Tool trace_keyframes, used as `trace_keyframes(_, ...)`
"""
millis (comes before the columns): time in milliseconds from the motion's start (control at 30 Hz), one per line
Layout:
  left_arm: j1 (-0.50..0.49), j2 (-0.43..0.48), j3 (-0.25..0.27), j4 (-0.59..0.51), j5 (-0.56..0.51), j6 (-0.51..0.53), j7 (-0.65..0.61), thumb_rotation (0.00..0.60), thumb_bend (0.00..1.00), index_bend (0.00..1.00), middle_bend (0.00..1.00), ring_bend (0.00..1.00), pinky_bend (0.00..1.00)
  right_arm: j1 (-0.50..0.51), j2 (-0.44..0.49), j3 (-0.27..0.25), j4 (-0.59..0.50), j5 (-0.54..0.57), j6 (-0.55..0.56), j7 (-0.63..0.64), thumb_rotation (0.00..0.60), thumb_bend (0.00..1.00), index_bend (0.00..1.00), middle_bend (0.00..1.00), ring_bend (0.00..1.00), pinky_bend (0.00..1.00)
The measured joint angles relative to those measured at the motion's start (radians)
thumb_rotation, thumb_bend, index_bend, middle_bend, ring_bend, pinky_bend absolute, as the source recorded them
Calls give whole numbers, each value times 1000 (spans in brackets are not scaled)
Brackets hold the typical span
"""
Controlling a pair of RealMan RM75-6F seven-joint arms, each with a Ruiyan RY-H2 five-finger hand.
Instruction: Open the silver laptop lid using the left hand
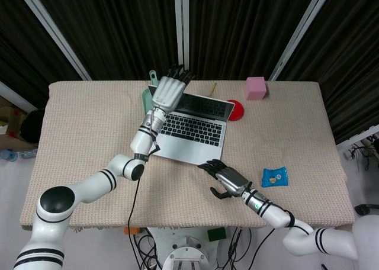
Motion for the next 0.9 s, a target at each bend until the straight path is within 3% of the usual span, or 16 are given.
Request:
trace_keyframes(633,-102,-19,-31,160,-172,-125,68,600,729,183,182,66,95,13,-4,-5,7,13,-32,-10,600,570,0,57,0,0)
trace_keyframes(900,-97,-2,-20,139,-170,-107,49,600,729,174,181,66,95,0,11,-4,2,-3,18,0,600,560,0,54,0,0)
